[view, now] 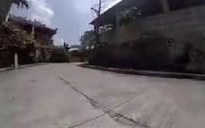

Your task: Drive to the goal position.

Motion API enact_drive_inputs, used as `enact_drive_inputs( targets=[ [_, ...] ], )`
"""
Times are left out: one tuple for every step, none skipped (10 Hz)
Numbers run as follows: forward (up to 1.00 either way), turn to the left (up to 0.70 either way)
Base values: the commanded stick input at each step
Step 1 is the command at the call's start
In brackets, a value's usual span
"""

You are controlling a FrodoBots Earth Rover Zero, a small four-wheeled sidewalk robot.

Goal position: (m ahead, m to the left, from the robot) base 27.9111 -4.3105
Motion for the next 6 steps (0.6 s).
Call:
enact_drive_inputs(
  targets=[
    [1.00, 0.37],
    [1.00, 0.29],
    [1.00, 0.06],
    [1.00, 0.00],
    [1.00, 0.00],
    [1.00, 0.00]
  ],
)
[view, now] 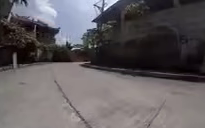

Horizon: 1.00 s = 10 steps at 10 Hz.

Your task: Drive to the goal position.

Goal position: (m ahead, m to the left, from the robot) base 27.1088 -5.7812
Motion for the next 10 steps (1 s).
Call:
enact_drive_inputs(
  targets=[
    [1.00, 0.00],
    [1.00, 0.00],
    [1.00, 0.03],
    [1.00, 0.22],
    [1.00, 0.38],
    [1.00, 0.39],
    [1.00, 0.31],
    [1.00, 0.14],
    [1.00, 0.03],
    [1.00, 0.00]
  ],
)
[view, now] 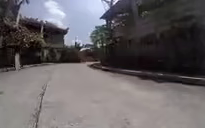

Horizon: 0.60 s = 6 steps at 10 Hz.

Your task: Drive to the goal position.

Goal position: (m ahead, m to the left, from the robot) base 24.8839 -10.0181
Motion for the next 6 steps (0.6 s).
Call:
enact_drive_inputs(
  targets=[
    [1.00, 0.00],
    [1.00, 0.00],
    [1.00, 0.01],
    [1.00, 0.15],
    [1.00, 0.37],
    [1.00, 0.40]
  ],
)
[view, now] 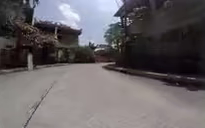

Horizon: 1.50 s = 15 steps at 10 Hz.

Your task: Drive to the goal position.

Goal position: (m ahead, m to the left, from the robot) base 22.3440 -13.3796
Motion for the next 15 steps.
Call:
enact_drive_inputs(
  targets=[
    [1.00, 0.40],
    [1.00, 0.38],
    [1.00, 0.28],
    [1.00, 0.00],
    [1.00, 0.00],
    [1.00, 0.00],
    [1.00, 0.00],
    [1.00, 0.00],
    [1.00, 0.00],
    [1.00, 0.00],
    [1.00, 0.00],
    [1.00, 0.00],
    [1.00, 0.00],
    [1.00, 0.00],
    [1.00, 0.00]
  ],
)
